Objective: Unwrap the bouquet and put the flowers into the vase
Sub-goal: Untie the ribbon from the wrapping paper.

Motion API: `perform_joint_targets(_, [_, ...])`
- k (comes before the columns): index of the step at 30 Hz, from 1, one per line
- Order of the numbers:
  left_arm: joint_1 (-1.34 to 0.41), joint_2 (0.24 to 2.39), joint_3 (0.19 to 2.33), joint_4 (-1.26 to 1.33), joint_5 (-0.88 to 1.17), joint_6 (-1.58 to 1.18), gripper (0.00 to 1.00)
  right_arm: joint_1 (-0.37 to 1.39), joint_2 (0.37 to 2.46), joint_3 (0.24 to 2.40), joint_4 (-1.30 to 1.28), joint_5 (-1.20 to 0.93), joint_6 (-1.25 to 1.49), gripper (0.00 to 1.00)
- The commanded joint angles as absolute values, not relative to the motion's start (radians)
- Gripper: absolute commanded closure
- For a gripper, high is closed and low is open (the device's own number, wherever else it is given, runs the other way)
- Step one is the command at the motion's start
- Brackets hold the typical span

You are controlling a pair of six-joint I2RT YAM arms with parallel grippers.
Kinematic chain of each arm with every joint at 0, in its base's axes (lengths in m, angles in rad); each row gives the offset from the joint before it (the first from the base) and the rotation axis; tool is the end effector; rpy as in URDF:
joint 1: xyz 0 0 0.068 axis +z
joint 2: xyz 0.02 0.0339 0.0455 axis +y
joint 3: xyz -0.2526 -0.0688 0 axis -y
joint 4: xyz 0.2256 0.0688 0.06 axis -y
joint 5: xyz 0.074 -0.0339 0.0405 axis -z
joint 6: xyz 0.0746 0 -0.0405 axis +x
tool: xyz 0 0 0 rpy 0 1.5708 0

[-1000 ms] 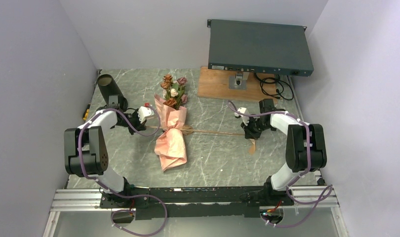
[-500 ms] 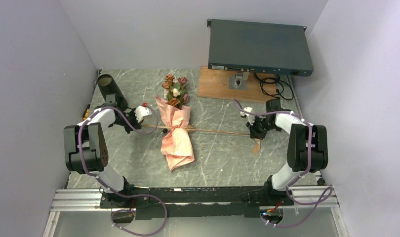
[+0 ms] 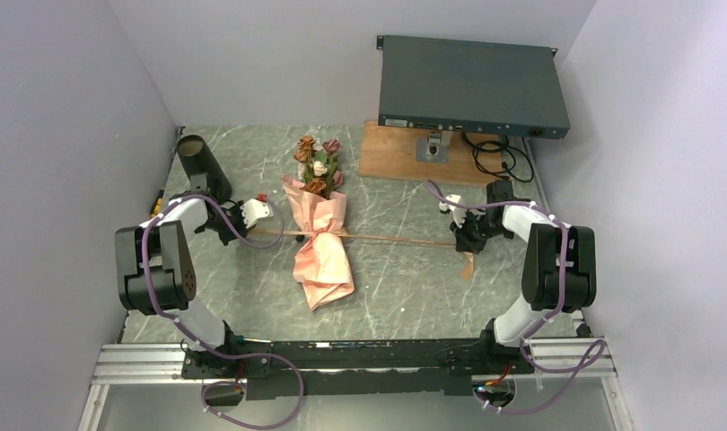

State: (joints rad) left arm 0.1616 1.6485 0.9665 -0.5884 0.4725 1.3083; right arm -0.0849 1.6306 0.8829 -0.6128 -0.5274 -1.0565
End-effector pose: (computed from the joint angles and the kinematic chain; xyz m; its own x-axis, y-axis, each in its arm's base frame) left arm 0.2957 0.0138 0.1356 -0.2546 0.8298 -0.4966 0.9078 0.3821 0.1730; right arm 0.2724 0.0145 0.1208 -0.4520 -0.7166 -0.5312 -0.8638 0.5001 0.0604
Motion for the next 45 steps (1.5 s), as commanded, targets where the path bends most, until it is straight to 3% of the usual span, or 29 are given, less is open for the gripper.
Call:
perform_joint_targets(1, [0.222, 1.623, 0.934, -0.542, 0.283, 1.402, 1.0, -0.141, 1.672, 0.873, -0.666, -0.351, -1.114, 1.0])
perform_joint_targets(6, [0.241, 1.618, 0.92, -0.544, 0.271, 1.449, 1.0, -0.146, 1.682, 0.884, -0.672, -0.359, -1.122, 1.0])
perform_joint_targets(10, [0.24, 1.592, 0.95, -0.597, 0.384, 1.449, 1.0, -0.146, 1.698, 0.914, -0.727, -0.394, -1.137, 1.0])
perform_joint_targets(11, [0.235, 1.58, 0.962, -0.619, 0.427, 1.445, 0.9, -0.146, 1.707, 0.933, -0.759, -0.412, -1.143, 1.0])
perform_joint_targets(12, [0.222, 1.566, 0.967, -0.633, 0.459, 1.439, 0.78, -0.146, 1.717, 0.951, -0.794, -0.435, -1.147, 0.92])
perform_joint_targets(13, [0.202, 1.55, 0.969, -0.646, 0.487, 1.435, 0.67, -0.146, 1.727, 0.969, -0.828, -0.453, -1.155, 0.78])
perform_joint_targets(14, [0.185, 1.534, 0.971, -0.658, 0.517, 1.43, 0.6, -0.146, 1.733, 0.983, -0.857, -0.468, -1.161, 0.64])
perform_joint_targets(17, [0.114, 1.495, 0.961, -0.671, 0.568, 1.409, 0.36, -0.144, 1.719, 1.002, -0.899, -0.516, -1.159, 0.35])
perform_joint_targets(21, [0.011, 1.462, 0.947, -0.619, 0.583, 1.316, 0.35, -0.111, 1.684, 1.02, -0.906, -0.575, -1.125, 0.18])
perform_joint_targets(32, [-0.188, 1.519, 0.917, -0.477, 0.588, 1.161, 0.41, 0.205, 1.697, 1.118, -0.653, -0.659, -0.81, 0.18])
perform_joint_targets(45, [-0.236, 1.578, 0.904, -0.411, 0.578, 1.109, 0.45, 0.446, 1.91, 1.328, -0.477, -0.675, -0.588, 0.19])
